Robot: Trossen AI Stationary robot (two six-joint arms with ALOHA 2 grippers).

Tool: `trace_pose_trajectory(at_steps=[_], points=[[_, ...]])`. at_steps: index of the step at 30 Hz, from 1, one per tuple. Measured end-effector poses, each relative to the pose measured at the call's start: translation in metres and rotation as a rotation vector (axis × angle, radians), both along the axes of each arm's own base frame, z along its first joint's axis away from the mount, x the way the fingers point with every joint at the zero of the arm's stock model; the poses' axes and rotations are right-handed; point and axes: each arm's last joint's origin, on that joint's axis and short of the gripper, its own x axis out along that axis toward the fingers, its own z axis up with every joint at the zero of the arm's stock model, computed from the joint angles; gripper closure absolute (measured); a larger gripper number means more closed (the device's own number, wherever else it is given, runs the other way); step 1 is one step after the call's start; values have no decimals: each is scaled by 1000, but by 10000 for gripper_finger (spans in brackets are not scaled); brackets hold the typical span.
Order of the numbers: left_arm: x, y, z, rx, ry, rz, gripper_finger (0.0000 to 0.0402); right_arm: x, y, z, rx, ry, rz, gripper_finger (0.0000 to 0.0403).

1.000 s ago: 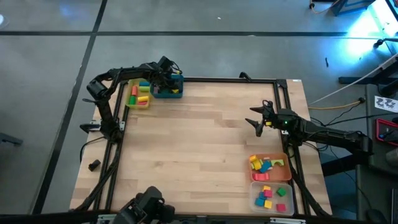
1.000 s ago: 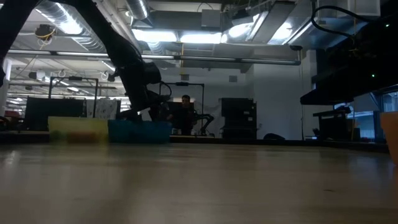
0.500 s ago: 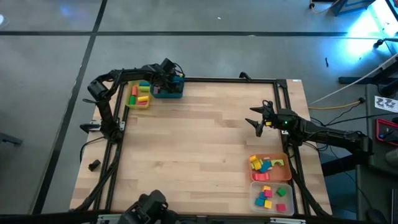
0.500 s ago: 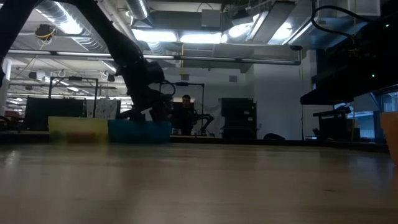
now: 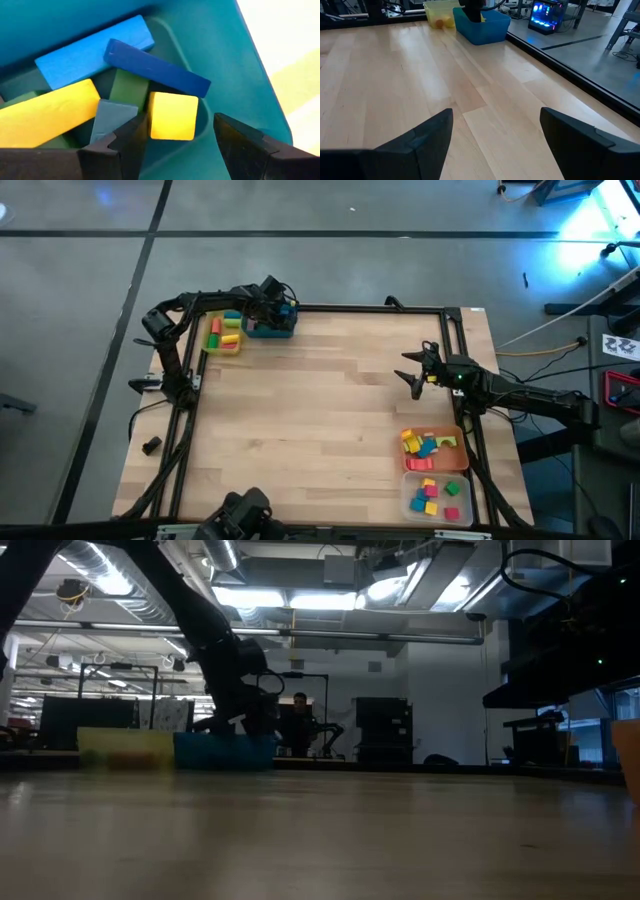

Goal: Sort blocks by size
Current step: Put the yellow square block into the transparent bin

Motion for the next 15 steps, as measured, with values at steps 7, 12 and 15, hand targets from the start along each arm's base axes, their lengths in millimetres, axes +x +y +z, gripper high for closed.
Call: trace_pose_trajectory(at_steps=[7, 12, 15], points=[[0, 0, -5, 11, 38, 6, 185, 0, 0, 0, 0, 0, 0, 104], [2, 4, -16, -22, 44, 58, 190, 0, 0, 0, 0, 0, 0, 104], [2, 4, -17, -15, 53, 47, 208, 0, 0, 0, 0, 0, 0, 104]])
